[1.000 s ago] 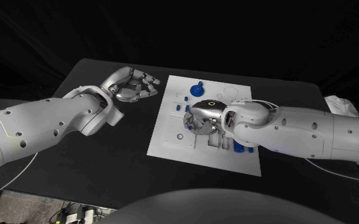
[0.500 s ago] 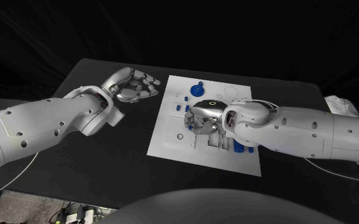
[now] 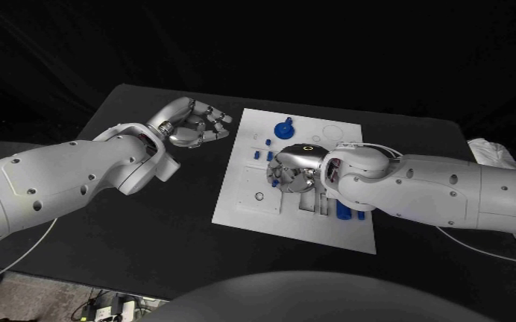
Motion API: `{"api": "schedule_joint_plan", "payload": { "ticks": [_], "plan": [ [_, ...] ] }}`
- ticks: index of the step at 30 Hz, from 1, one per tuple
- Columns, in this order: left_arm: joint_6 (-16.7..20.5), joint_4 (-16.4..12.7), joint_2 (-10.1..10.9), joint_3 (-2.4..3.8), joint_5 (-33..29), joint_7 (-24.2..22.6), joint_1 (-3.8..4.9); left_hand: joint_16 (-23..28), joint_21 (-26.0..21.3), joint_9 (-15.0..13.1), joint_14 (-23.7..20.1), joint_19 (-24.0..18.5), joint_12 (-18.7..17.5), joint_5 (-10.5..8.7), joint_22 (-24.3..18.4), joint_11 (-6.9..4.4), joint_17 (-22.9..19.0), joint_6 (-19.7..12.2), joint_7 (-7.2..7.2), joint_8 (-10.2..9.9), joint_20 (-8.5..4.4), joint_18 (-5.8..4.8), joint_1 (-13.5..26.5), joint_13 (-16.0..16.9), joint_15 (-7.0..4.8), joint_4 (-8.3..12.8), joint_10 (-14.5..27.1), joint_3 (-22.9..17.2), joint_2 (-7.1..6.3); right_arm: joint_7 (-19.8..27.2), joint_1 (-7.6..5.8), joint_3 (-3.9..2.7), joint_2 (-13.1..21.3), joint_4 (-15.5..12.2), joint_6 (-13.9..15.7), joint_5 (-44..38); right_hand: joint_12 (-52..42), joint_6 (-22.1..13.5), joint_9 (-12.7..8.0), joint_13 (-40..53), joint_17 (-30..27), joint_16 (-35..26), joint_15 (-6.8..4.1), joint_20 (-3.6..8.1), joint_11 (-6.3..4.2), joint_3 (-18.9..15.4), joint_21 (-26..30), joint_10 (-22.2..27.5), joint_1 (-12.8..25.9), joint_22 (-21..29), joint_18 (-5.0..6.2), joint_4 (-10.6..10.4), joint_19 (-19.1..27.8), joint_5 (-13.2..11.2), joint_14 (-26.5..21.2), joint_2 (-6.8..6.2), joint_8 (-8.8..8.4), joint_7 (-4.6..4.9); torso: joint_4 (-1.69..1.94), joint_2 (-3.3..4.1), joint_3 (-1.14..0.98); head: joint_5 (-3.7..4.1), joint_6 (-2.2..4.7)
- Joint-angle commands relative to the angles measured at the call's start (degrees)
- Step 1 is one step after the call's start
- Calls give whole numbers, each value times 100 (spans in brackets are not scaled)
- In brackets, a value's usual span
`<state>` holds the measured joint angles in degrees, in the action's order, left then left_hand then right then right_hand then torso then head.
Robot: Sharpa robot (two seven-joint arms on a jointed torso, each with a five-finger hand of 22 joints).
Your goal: Assemble the parts on the task board
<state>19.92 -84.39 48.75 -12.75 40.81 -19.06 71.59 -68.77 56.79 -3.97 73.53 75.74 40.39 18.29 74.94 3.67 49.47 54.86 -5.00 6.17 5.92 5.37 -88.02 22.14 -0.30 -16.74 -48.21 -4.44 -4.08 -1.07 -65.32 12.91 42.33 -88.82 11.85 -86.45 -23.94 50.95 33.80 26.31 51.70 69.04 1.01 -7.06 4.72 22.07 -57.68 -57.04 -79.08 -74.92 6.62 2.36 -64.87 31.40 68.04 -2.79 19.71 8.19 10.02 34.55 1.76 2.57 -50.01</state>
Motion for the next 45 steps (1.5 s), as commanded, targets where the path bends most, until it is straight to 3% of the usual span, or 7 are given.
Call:
{"api": "schedule_joint_plan", "payload": {
  "ticks": [1, 18, 24, 30, 40, 45],
  "plan": [
    [-97, -1, -14, 2, -31, 10, -4, 20, -18, 6, -36, -51, -17, -21, 603, 0, -7, -5, -42, -19, -6, 97, 48, -6, 7, -10, 33, -26, 9, 30, 18, 5, 14, -10, -11, 203, 41, 29, 10, -27, -18, -36, -8, -8, 6, 27, 47, -54, 11, -488, 104, 10, 45, 26, -31, 41, 12, 26, -4, 0, 1, -6, 1],
    [-114, 12, -25, 2, -24, 62, -16, 31, -40, 7, -45, -60, -15, -22, 597, 2, -26, -7, -44, -21, -3, 100, 57, -6, 10, -9, 33, -29, 20, 94, 44, 5, 59, -60, 120, 355, 236, 6, 121, -212, -109, -80, -6, -6, 9, 15, 126, -175, 13, -474, 116, 62, 83, -26, -57, 9, 10, 31, 3, 4, 2, -21, 1],
    [-129, 13, -28, 2, 8, 87, -16, 30, -42, 7, -45, -60, -14, -23, 597, 2, -25, -8, -44, -21, -2, 100, 57, -6, 11, -7, 33, -31, 22, -1, 46, 5, 42, -58, -10, 219, 295, -290, 46, -256, -194, -122, -9, -9, -5, 7, 218, -172, 44, -449, 129, 72, 132, -196, -112, -28, -227, 41, -2, 3, 5, -24, 1],
    [-146, 14, -32, 2, 40, 106, -17, 32, -52, 6, -46, -64, -12, -23, 594, 2, -27, -8, -46, -21, -1, 102, 55, -6, 12, -4, 33, -33, 23, -116, 50, 5, 32, -61, -111, 46, 237, -746, -263, -196, -245, -127, -11, -12, -29, 4, 332, -100, 126, -413, 137, 29, 148, -735, -137, -92, -712, -32, 0, 2, 2, -17, 1],
    [-178, 23, -33, 2, 65, 132, -18, 34, -65, 6, -48, -69, -10, -23, 591, 2, -32, -7, -48, -21, 0, 104, 50, -6, 13, 0, 33, -34, 21, -222, 63, 5, 25, -64, -164, -167, 138, -697, -430, -99, -287, -134, -8, -15, -19, -10, 439, 0, 142, -388, 143, 30, 157, -879, -164, -166, -853, -76, -3, -1, -3, -22, 1],
    [-193, 27, -30, 1, 72, 145, -26, 35, -70, 6, -49, -70, -8, -23, 590, 2, -33, -8, -49, -22, 1, 105, 44, -6, 13, 3, 32, -35, 18, -269, 73, 5, 33, -72, -77, -247, 63, -705, -518, -31, -311, -133, 1, -23, -13, -43, 505, 56, 171, -372, 147, 9, 157, -1072, -172, -196, -937, -97, -4, -4, -1, -12, 1]
  ]
}}
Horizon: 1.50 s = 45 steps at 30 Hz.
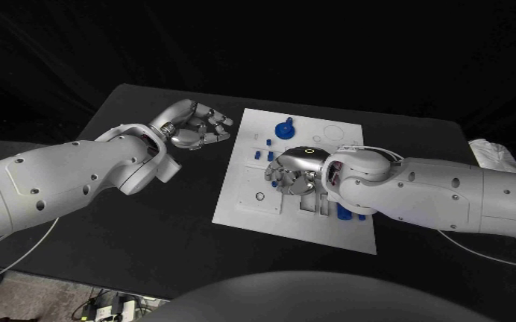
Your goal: Assemble the parts on the task board
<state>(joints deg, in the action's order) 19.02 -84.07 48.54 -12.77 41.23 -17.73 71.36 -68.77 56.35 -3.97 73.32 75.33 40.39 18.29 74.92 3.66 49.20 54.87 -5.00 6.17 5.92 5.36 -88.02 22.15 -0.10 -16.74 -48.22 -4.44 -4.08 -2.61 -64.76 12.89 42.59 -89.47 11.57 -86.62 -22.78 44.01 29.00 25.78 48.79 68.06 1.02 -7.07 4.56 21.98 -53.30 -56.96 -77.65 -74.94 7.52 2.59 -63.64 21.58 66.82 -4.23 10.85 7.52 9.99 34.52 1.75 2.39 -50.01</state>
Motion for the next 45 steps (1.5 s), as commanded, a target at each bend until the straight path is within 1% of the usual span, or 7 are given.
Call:
{"api": "schedule_joint_plan", "payload": {
  "ticks": [1, 11, 23, 27, 30, 38, 45],
  "plan": [
    [-105, -5, -8, 3, 31, 11, -5, 35, -26, 6, -28, -29, -8, -23, 592, 2, -6, -8, -49, -22, 1, 107, 44, -7, -7, 4, 33, -35, 17, -121, 20, 6, 14, -12, -13, -250, -75, -60, -69, 41, -46, -48, 5, -25, 3, -49, 114, 60, 44, -356, 63, -27, 52, -180, -66, -64, -96, -38, 0, -1, 1, 8, 1],
    [-79, -15, 25, 3, 34, -11, -20, 43, -45, 6, -34, -37, -6, -23, 587, 2, -20, -10, -50, -23, 2, 110, 40, -7, -7, 6, 32, -35, 13, -41, -58, -14, 411, -399, 677, -336, -267, -410, -292, 186, -33, 14, 16, -45, 6, -294, 224, 141, 234, -317, 57, -270, -81, -933, 21, -178, -381, -142, 10, -1, 0, 37, 1],
    [-29, -33, 33, 3, 31, -84, -22, 45, -47, 6, -36, -36, -2, -24, 587, 4, -23, -10, -51, -24, 3, 110, 40, -6, -6, 4, 29, -33, 5, 595, -695, -35, 1287, -973, 1524, 470, -682, -249, -381, 428, 146, 171, -103, 47, -127, -482, 42, 2, 224, -393, 0, -560, -425, -1112, 262, -113, -328, -151, -1, 12, 8, 195, 1],
    [-23, -50, 31, 3, 29, -97, -22, 46, -47, 6, -36, -36, -2, -24, 586, 4, -25, -10, -51, -24, 3, 110, 40, -6, -6, 4, 29, -33, 5, 594, -792, -34, 1485, -932, 1413, 390, -751, 118, -378, 483, 399, 332, -121, 77, -132, -428, -210, 124, 74, -492, -60, -567, -632, -876, 445, -96, -179, -115, -21, 22, 1, 232, 1],
    [-27, -58, 36, 3, 29, -98, -22, 51, -50, 6, -40, -37, -1, -23, 586, 4, -33, -8, -50, -23, 4, 111, 40, -6, -5, 3, 28, -34, 6, 409, -820, -28, 1635, -847, 1048, 258, -708, 298, -439, 488, 1402, 955, -88, 88, -81, -482, -1154, 399, 165, -812, -236, -720, -1242, -907, 1075, -155, -167, -204, -20, 36, -14, 280, 1],
    [-45, -64, 48, 3, 28, -92, -23, 51, -50, 6, -40, -37, -1, -23, 586, 4, -33, -8, -50, -23, 4, 111, 40, -6, -5, 3, 28, -34, 6, 17, -719, -19, 1777, -589, 574, 94, -595, 229, -603, 558, 1213, 889, 28, -25, 155, -727, -904, 1390, 281, -758, -192, -882, -1063, -1006, 854, -220, -351, -255, -27, 35, -20, 347, 1],
    [-57, -59, 52, 3, 28, -90, -39, 55, -65, 5, -44, -42, 2, -20, 582, 3, -40, -5, -49, -22, 5, 113, 36, -6, -5, 3, 27, -37, 9, -48, -554, -18, 1687, -348, 415, 62, -641, 179, -655, 606, 1110, 848, 45, -50, 192, -820, -798, 1622, 283, -731, -168, -899, -980, -1002, 753, -203, -420, -284, -20, 22, -12, 393, 1]
  ]
}}
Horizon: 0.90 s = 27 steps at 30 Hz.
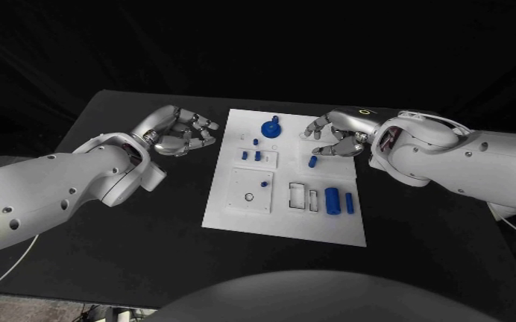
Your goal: Assemble the parts on the task board
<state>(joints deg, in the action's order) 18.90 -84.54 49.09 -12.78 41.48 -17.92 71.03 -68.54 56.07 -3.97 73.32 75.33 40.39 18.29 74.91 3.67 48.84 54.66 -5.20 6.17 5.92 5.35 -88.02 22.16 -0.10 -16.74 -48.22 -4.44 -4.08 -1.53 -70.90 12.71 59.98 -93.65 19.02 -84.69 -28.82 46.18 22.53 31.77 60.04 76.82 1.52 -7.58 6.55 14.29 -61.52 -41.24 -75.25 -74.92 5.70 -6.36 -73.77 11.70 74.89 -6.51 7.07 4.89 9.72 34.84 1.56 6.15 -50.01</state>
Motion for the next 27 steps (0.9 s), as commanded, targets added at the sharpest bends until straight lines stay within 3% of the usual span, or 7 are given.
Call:
{"api": "schedule_joint_plan", "payload": {
  "ticks": [1, 9, 14, 18, 27],
  "plan": [
    [-46, -12, -2, 3, 3, -72, -7, 32, -37, 5, -44, -43, 2, -20, 583, 3, -5, 16, -28, -22, 5, 114, 36, -6, -5, 3, 27, -37, 9, -150, 92, 1, -76, 103, -343, -131, -48, -48, -13, 13, -20, -30, -4, -1, -7, -60, 31, 52, 49, -732, 16, -9, 39, -20, -60, 26, -50, -20, 12, -9, 6, 22, 1],
    [-67, -22, 23, 3, 3, -69, -17, 37, -47, 4, -48, -46, 4, -12, 581, 1, -13, 17, -27, -21, 6, 116, 28, -7, -6, 4, 27, -43, 11, -39, 316, 1, -288, 328, -409, -93, -149, 24, -4, 50, -57, -41, 4, -13, -12, -135, 44, 26, 73, -729, 20, -34, 55, -38, -97, 43, -24, 38, 18, -10, 9, -1, 1],
    [-81, -28, 35, 3, 3, -67, -21, 45, -57, 4, -55, -50, 4, -11, 579, 2, -27, 17, -27, -21, 7, 117, 28, -7, -6, 3, 28, -43, 11, 7, 390, 1, -365, 395, -462, -76, -179, 62, 7, 59, -88, -52, 5, -16, -14, -177, 66, 27, 94, -723, 25, -47, 70, -49, -118, 34, -5, 53, 25, -13, 5, -18, 1],
    [-96, -29, 40, 3, 3, -59, -25, 45, -57, 4, -55, -50, 4, -11, 579, 2, -27, 17, -27, -21, 7, 117, 28, -7, -6, 3, 28, -43, 11, -8, 419, 1, -403, 431, -566, -85, -231, 164, 48, 69, -165, -91, 0, -18, -20, -193, 140, 29, 20, -704, 40, -4, 122, 156, -179, 53, 51, 51, 16, -10, 11, -20, 1],
    [-130, -25, 32, 3, 3, -47, -31, 51, -63, 4, -61, -51, 9, -5, 578, 1, -36, 17, -29, -22, 8, 118, 22, -7, -5, 3, 23, -50, 17, -45, 495, 0, -498, 534, -713, -113, -303, 555, 384, 0, -231, -118, -34, 16, -65, 163, 168, -163, -294, -702, 49, 268, 172, 1974, -253, 64, 345, 104, 7, -5, 10, -7, 1]
  ]
}}
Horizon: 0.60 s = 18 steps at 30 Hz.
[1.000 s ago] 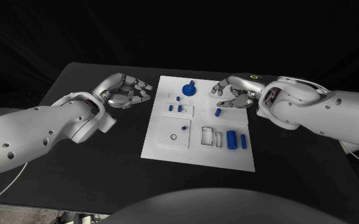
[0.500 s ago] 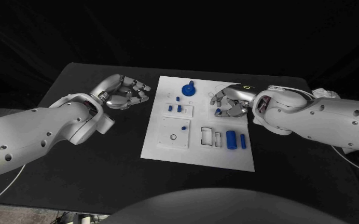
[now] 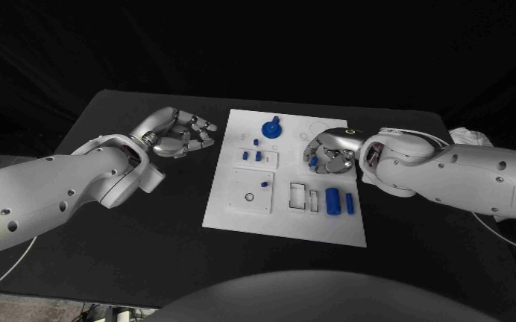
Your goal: Assemble the parts on the task board
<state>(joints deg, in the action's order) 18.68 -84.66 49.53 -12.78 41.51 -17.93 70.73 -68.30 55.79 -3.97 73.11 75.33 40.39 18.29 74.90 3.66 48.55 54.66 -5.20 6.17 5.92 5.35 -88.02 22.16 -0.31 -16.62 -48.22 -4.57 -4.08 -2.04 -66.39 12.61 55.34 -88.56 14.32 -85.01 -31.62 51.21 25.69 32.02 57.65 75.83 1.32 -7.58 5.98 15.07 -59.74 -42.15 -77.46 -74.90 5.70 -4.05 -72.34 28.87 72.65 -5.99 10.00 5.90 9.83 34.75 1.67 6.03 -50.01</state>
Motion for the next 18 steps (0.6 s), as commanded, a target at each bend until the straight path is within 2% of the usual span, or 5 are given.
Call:
{"api": "schedule_joint_plan", "payload": {
  "ticks": [1, 8, 13, 18],
  "plan": [
    [-111, -12, -15, 3, 0, -45, -3, 27, -35, 4, -41, -51, 11, -3, 578, 1, -9, 17, -30, -22, 9, 117, 20, -7, 16, -10, 20, -39, 19, 7, 56, 11, -49, 40, -243, -82, -35, 86, 119, -31, 14, -15, -23, 23, -22, 131, -29, -119, -101, -707, 47, 73, 22, 379, -25, 12, 92, 19, -1, 3, -4, 6, 1],
    [-123, -13, -15, 3, 0, -35, -8, 27, -41, 4, -41, -52, 16, 3, 577, 0, -7, 19, -34, -22, 9, 118, 13, -6, 16, -9, 14, -44, 23, 63, 102, 11, -104, 95, -110, -87, -178, 189, 451, -22, 30, -4, -59, 71, -118, 384, -147, -512, -327, -727, 38, 351, 11, 861, -17, 59, 353, 173, 10, 0, -12, -17, 1],
    [-125, -12, -8, 3, 0, -13, -10, 29, -46, 3, -44, -52, 20, 11, 576, -1, -11, 22, -39, -20, 10, 119, 2, -7, 16, -7, 9, -52, 27, 146, 110, 10, -109, 105, 114, -81, -258, 228, 712, -17, 48, 8, -62, 81, -129, 440, -275, -756, -400, -739, 25, 497, 3, 872, 11, 108, 582, 231, 5, 0, -8, -32, 1],
    [-140, -12, -5, 3, 0, 3, -12, 35, -56, 3, -49, -56, 22, 17, 574, -2, -22, 24, -41, -20, 11, 121, -8, -7, 16, -5, 7, -58, 28, 203, 112, 10, -98, 85, 238, -40, -256, 177, 899, -36, 20, -5, -57, 79, -128, 453, -349, -831, -391, -739, 23, 561, 20, 801, 11, 132, 719, 243, 1, 1, -5, -60, 1]
  ]
}}
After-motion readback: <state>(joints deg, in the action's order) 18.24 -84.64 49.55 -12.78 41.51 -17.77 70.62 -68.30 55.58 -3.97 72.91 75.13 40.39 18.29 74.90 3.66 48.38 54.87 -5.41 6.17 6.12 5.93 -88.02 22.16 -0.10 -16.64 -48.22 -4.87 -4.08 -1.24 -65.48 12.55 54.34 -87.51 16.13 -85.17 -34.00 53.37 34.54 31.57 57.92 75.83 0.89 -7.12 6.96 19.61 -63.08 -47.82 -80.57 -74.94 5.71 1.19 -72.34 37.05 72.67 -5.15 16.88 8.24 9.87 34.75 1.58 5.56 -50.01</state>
